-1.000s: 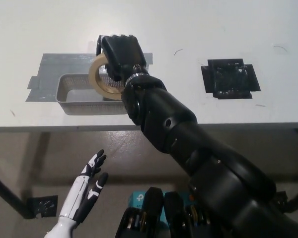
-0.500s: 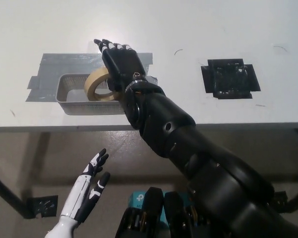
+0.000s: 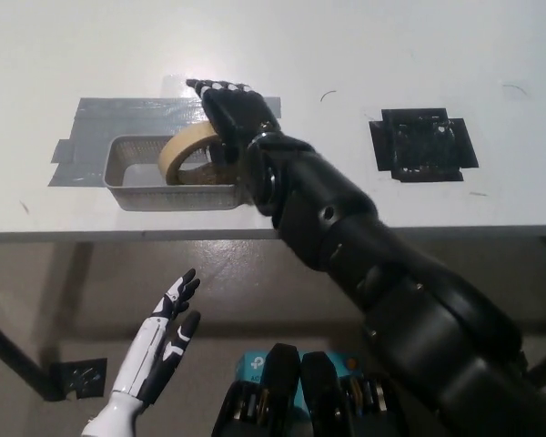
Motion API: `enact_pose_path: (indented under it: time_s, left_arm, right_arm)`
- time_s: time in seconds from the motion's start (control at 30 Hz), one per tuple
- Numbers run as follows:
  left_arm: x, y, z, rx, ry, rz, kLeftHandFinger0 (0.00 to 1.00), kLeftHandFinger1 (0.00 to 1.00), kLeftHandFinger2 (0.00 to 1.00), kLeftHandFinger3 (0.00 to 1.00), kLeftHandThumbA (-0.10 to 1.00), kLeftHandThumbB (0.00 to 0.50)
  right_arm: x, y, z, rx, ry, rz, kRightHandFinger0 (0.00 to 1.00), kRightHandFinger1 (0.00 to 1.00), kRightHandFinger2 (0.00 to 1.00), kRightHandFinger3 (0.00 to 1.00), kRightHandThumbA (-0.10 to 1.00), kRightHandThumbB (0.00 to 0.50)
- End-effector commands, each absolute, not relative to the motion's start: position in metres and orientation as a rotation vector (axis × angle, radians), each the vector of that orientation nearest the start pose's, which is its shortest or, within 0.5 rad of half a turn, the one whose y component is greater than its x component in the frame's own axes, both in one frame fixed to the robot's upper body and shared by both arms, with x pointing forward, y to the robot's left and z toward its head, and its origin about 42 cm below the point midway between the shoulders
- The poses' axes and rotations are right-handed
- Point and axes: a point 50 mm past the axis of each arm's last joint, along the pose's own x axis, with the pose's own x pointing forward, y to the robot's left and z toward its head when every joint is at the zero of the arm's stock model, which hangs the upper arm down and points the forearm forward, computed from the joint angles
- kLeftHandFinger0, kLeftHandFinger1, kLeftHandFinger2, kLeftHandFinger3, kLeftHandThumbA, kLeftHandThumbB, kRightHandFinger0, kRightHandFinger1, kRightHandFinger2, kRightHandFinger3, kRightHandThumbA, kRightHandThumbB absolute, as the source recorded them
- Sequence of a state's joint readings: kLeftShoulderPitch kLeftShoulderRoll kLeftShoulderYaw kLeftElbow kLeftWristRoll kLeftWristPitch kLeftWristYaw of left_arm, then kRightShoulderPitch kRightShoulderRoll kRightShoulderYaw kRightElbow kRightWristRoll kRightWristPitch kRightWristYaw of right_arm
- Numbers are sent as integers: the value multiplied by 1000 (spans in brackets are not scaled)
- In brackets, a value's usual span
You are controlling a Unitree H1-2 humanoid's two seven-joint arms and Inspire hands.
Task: The robot picks the tape placed on the black area with right hand and places it in the small grey container.
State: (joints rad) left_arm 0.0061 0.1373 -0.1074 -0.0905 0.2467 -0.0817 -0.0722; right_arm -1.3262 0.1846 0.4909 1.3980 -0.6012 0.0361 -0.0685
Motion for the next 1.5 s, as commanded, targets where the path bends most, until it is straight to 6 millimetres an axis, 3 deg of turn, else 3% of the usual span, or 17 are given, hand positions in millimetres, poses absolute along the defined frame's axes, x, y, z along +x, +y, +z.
enact_pose_path:
  time_s: [0.0, 0.2, 0.3, 0.67, 0.73, 0.83, 0.93, 1.03, 1.17, 1.2, 1.23, 1.27, 1.3, 1.33, 1.47]
  left_arm:
    - [291, 218, 137, 381, -220, -205, 1000, 1000, 1000, 1000, 1000, 155]
    - [294, 218, 138, 376, -220, -209, 1000, 1000, 1000, 1000, 981, 173]
    - [297, 217, 140, 388, -227, -210, 1000, 1000, 1000, 1000, 992, 184]
    - [302, 215, 143, 387, -242, -215, 1000, 1000, 1000, 1000, 981, 186]
    - [302, 215, 143, 388, -243, -218, 1000, 1000, 1000, 1000, 969, 187]
    - [302, 215, 143, 392, -243, -219, 1000, 1000, 1000, 1000, 971, 195]
    - [302, 216, 143, 386, -237, -217, 1000, 1000, 1000, 1000, 971, 196]
    - [300, 220, 141, 376, -229, -204, 1000, 1000, 1000, 1000, 967, 200]
    - [298, 223, 138, 371, -224, -194, 1000, 1000, 1000, 1000, 968, 183]
    - [297, 224, 137, 370, -218, -191, 1000, 1000, 1000, 1000, 974, 187]
    - [296, 226, 136, 370, -218, -184, 1000, 1000, 1000, 1000, 980, 183]
    - [296, 227, 136, 374, -220, -180, 1000, 1000, 1000, 1000, 986, 183]
    - [295, 228, 135, 372, -219, -177, 1000, 1000, 1000, 1000, 988, 183]
    - [295, 229, 134, 374, -216, -173, 1000, 1000, 1000, 1000, 991, 184]
    - [296, 233, 131, 369, -209, -154, 1000, 1000, 1000, 1000, 1000, 181]
  right_arm:
    - [547, 36, 376, -1458, -94, 760, 1000, 1000, 1000, 1000, 485, 500]
    - [543, 17, 370, -1459, 112, 1004, 1000, 1000, 1000, 1000, 451, 500]
    - [538, 5, 374, -1447, 126, 1072, 1000, 1000, 1000, 1000, 524, 500]
    - [532, -19, 404, -1412, 117, 1090, 1000, 1000, 1000, 1000, 552, 500]
    - [530, -30, 415, -1363, 101, 1103, 1000, 1000, 1000, 1000, 567, 500]
    - [517, -52, 443, -1242, 63, 1087, 1000, 1000, 1000, 1000, 471, 500]
    - [502, -76, 464, -1218, -21, 1059, 1000, 1000, 1000, 1000, 501, 500]
    - [476, -120, 487, -1118, -132, 1040, 1000, 1000, 1000, 1000, 530, 500]
    - [442, -170, 481, -978, -248, 999, 1000, 1000, 1000, 1000, 588, 500]
    - [425, -191, 470, -934, -302, 964, 1000, 1000, 1000, 1000, 644, 500]
    - [414, -197, 465, -935, -334, 935, 1000, 1000, 1000, 1000, 758, 500]
    - [399, -206, 456, -932, -376, 889, 1000, 1000, 1000, 1000, 871, 471]
    - [390, -211, 450, -911, -400, 871, 1000, 1000, 1000, 1000, 905, 460]
    - [372, -224, 432, -858, -434, 805, 1000, 1000, 1000, 1000, 1000, 411]
    - [328, -248, 385, -754, -450, 658, 1000, 1000, 1000, 1000, 1000, 325]
